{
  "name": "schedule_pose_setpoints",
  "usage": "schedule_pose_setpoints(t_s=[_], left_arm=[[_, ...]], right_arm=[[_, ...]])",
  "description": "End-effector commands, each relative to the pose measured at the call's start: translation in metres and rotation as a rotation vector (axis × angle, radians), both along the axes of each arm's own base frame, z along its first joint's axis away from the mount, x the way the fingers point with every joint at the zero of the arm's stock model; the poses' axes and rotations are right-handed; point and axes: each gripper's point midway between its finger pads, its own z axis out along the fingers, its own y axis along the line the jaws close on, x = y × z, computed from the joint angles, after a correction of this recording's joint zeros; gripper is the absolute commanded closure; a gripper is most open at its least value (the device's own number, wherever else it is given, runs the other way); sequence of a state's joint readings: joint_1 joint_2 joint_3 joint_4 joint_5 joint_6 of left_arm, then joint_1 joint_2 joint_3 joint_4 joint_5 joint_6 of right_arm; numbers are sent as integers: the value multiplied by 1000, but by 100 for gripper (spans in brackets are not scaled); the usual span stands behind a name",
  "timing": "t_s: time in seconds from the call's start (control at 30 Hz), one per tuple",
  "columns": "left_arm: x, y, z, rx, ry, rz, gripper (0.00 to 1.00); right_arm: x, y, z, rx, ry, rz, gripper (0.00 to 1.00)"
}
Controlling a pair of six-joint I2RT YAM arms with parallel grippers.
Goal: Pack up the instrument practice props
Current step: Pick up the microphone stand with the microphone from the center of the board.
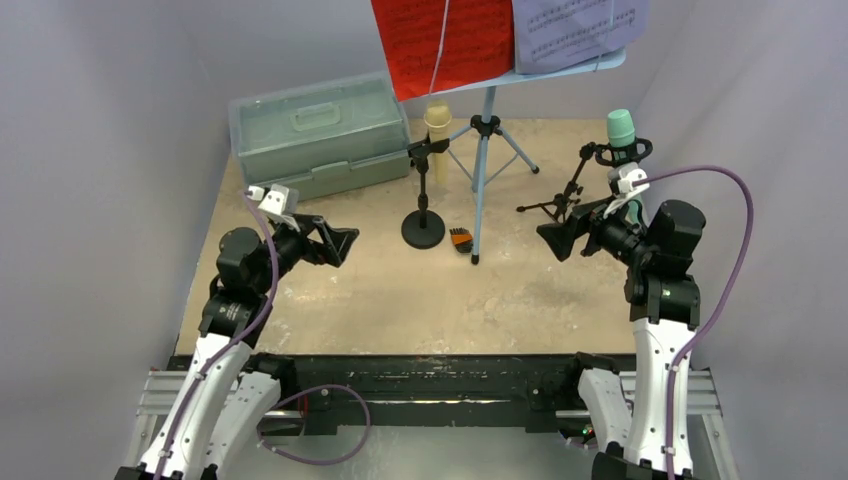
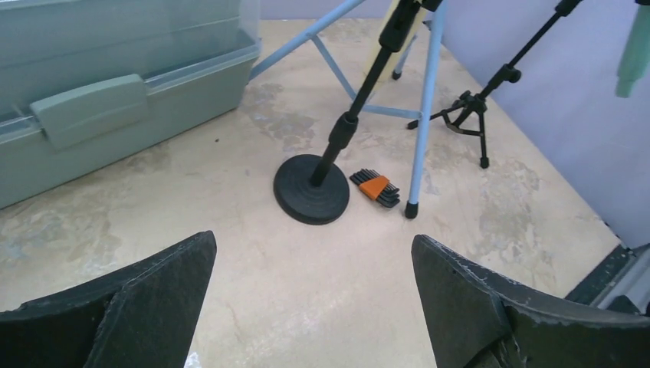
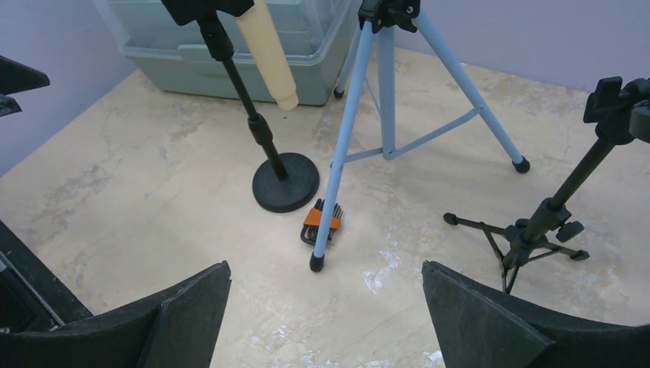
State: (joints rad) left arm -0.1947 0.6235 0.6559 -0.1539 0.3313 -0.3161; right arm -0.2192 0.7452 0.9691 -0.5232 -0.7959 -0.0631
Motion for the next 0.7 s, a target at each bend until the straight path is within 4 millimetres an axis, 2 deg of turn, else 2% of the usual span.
schedule_pose_setpoints(t_s=[0.0,0.17,0.3,0.37,0.5,0.67], left_arm=[[-6,-21,14,-111,-34,-110,0],[-6,-47,25,-193,-49,-265,0],[-7,-67,37,-226,-175,-335,0],[-7,-82,33,-211,-226,-371,0],[11,-102,19,-191,-221,-406,0],[25,-108,16,-167,-336,-399,1]], right_arm=[[-2,-4,12,-12,-18,-33,1],[-9,4,8,-33,-35,41,1],[-25,24,-9,-100,-95,253,1],[-37,35,-22,-152,-156,394,1],[-38,38,-38,-210,-193,449,1],[-38,43,-56,-205,-198,529,1]])
